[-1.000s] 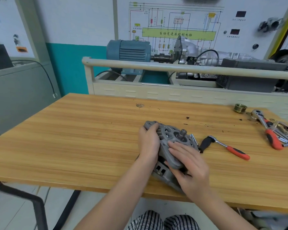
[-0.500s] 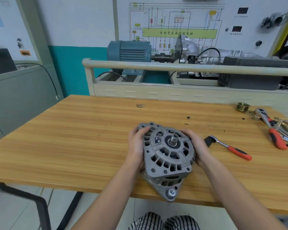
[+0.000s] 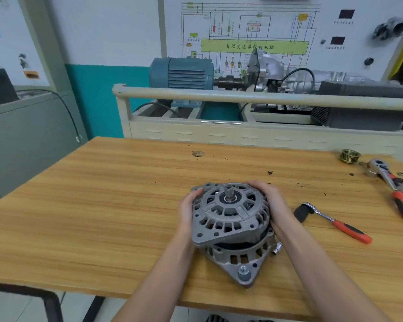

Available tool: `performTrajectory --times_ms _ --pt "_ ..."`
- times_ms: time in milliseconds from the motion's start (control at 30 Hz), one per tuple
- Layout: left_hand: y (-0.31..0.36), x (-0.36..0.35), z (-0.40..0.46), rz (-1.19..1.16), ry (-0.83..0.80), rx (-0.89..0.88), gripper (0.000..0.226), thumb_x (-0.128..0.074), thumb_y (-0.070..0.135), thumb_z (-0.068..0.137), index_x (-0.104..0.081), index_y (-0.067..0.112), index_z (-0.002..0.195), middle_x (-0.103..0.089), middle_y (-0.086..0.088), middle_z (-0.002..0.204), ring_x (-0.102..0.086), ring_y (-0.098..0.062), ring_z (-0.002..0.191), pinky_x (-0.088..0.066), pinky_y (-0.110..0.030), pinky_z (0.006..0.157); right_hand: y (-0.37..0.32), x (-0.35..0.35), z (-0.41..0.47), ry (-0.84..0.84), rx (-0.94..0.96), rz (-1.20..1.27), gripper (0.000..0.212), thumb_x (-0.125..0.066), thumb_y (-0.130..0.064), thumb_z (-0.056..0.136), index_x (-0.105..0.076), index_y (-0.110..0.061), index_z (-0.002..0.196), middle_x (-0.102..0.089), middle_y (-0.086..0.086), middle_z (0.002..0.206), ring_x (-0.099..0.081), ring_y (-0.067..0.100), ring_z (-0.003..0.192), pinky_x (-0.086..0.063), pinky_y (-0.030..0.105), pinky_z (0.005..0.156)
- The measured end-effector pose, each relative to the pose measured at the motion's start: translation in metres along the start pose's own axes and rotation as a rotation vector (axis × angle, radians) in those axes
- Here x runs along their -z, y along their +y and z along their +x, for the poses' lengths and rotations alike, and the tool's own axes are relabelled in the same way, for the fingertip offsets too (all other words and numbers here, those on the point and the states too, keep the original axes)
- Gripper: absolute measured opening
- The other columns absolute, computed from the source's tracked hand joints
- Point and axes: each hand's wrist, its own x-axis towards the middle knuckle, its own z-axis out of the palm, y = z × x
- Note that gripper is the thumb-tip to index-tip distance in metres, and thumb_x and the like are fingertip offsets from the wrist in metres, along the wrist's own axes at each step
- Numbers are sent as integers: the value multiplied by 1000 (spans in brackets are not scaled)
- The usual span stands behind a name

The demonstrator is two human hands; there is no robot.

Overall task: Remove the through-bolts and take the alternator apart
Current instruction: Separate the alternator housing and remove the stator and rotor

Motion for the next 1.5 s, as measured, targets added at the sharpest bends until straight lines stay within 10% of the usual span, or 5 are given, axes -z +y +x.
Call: performTrajectory --times_ms 200,433,633,900,1500 --pt "2 3 -1 97 22 11 25 -49 21 96 -62 9 79 -64 -2 50 -62 -15 42 -47 -20 39 -1 -1 5 3 -15 8 20 -56 -18 92 -71 -5 93 -74 11 85 -70 26 75 -53 35 72" --pt "-6 11 -39 13 -149 -25 27 -54 23 78 -76 11 67 -70 -8 69 -68 -20 59 -53 -26 49 4 5 -8 -23 116 -32 24 -49 -11 94 -73 -8 90 -75 8 86 -71 20 76 -53 26 62" --pt "-7 7 -56 65 -22 -77 37 -56 22 89 -60 1 120 -69 -20 106 -66 -37 96 -53 -47 87 5 6 -26 -60 187 -113 35 -42 -8 96 -75 -17 88 -75 -6 86 -70 8 79 -51 14 61" --pt "-3 3 -48 159 44 -71 34 -57 23 92 -63 3 118 -73 -14 99 -70 -29 90 -54 -33 72 0 7 -26 -93 92 90 22 -67 -28 72 -78 -10 81 -73 19 84 -70 30 68 -58 32 58" --pt "17 -1 -28 193 19 -59 25 -58 18 91 -61 4 111 -73 -1 69 -69 -12 56 -45 -17 40 5 -5 -10 -21 33 168 22 -58 -11 89 -77 -8 80 -73 18 87 -71 29 73 -58 31 56"
